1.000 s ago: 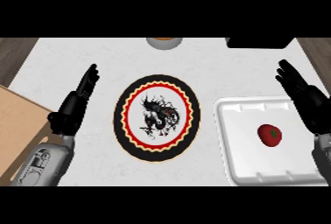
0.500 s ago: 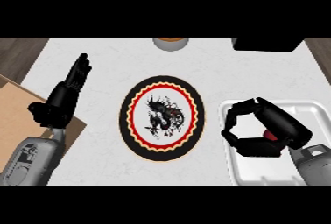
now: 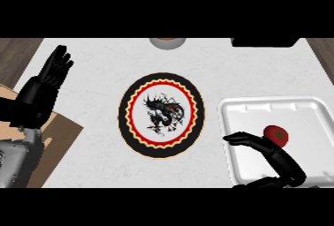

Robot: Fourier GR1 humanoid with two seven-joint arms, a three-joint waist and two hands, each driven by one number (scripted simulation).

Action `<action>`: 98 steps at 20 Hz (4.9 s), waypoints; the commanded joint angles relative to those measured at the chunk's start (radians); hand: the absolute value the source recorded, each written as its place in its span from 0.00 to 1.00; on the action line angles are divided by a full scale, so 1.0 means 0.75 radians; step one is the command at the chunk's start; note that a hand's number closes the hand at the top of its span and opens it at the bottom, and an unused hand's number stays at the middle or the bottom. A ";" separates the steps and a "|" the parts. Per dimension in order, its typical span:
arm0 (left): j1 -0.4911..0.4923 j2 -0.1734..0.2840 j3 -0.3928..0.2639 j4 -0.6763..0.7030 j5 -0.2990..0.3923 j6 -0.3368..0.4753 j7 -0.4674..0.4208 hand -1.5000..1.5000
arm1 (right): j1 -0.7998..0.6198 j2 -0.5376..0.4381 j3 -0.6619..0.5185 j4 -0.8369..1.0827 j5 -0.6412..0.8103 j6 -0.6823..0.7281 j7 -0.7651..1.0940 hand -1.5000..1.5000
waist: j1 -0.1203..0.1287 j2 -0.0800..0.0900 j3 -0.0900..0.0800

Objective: Pick the tomato from the tray and place it in the plate

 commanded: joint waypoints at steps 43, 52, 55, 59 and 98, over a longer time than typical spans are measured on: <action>0.050 -0.107 0.124 -0.085 -0.122 -0.100 0.052 0.50 | -0.335 -0.265 -0.043 0.135 1.074 0.368 0.791 0.00 | -0.003 0.004 -0.003; 0.046 -0.178 0.104 -0.127 -0.172 -0.104 0.100 0.50 | -0.364 -0.146 -0.064 0.426 1.243 0.284 0.639 0.00 | -0.004 0.004 -0.003; 0.013 -0.152 0.153 -0.143 -0.156 -0.113 0.121 0.50 | -0.384 -0.132 -0.051 0.486 1.316 0.274 0.655 0.00 | -0.002 0.004 -0.003; 0.081 -0.166 0.155 -0.147 -0.174 -0.149 0.077 0.50 | -0.334 -0.123 -0.051 0.468 1.414 0.172 0.622 0.00 | -0.008 0.003 -0.004; 0.038 -0.168 0.181 -0.133 -0.165 -0.166 0.131 0.50 | 0.175 0.604 0.448 -1.078 1.800 -0.157 1.851 1.00 | 0.000 0.005 -0.006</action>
